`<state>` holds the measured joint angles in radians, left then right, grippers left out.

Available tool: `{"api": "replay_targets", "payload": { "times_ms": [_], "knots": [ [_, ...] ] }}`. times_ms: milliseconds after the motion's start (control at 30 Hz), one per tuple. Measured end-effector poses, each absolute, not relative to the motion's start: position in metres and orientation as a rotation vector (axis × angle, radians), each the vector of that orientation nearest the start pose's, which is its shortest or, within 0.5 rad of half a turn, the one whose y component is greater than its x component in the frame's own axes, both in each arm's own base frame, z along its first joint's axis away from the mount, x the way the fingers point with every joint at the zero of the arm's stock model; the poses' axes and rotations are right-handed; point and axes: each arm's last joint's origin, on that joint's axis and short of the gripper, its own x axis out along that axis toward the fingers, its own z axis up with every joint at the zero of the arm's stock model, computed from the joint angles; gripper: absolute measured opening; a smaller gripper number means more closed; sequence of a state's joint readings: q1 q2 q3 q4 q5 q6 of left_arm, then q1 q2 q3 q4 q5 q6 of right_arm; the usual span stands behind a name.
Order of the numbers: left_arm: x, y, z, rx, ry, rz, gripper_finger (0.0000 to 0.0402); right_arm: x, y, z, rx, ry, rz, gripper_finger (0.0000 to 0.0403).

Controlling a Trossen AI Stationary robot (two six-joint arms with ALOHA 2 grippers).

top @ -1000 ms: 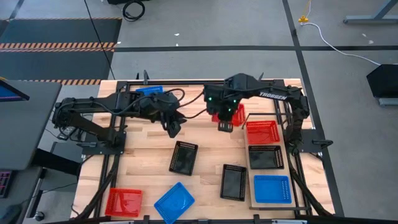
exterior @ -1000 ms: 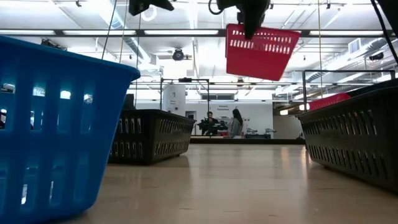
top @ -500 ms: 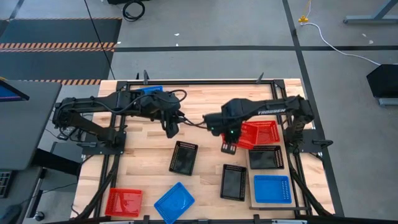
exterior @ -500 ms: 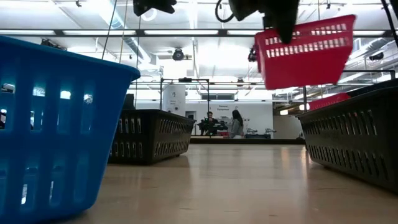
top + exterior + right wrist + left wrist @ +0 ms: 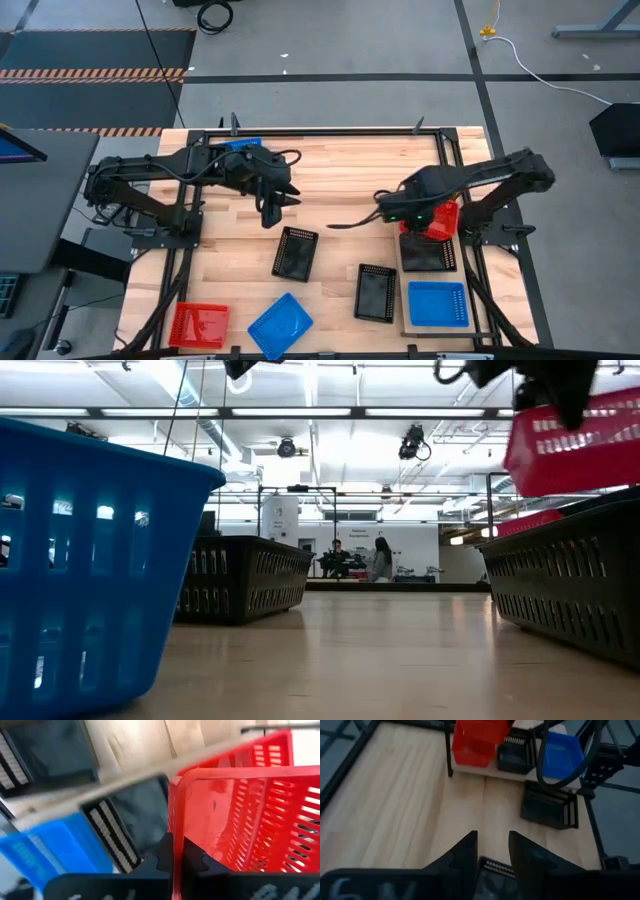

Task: Stack baskets on shelf by color
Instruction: Stack the top red bin on top of the red bin on the shelf

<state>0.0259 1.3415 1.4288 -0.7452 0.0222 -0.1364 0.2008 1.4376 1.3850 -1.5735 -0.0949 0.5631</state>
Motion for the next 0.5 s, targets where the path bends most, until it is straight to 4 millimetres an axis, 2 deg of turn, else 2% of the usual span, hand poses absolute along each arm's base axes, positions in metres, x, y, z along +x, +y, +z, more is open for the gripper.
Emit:
{"api": "replay_targets", "payload": {
  "times_ms": [167, 500],
  "knots": [
    [0.277, 0.013, 0.386, -0.153, 0.613, 0.068, 0.0117, 0.202, 0.045, 0.301, 0.241, 1.656, -0.189, 0.0008],
    [0.276, 0.024, 0.386, -0.261, 0.608, 0.139, 0.0117, 0.202, 0.042, 0.272, -0.006, 1.612, -0.085, 0.0008]
  ]
}}
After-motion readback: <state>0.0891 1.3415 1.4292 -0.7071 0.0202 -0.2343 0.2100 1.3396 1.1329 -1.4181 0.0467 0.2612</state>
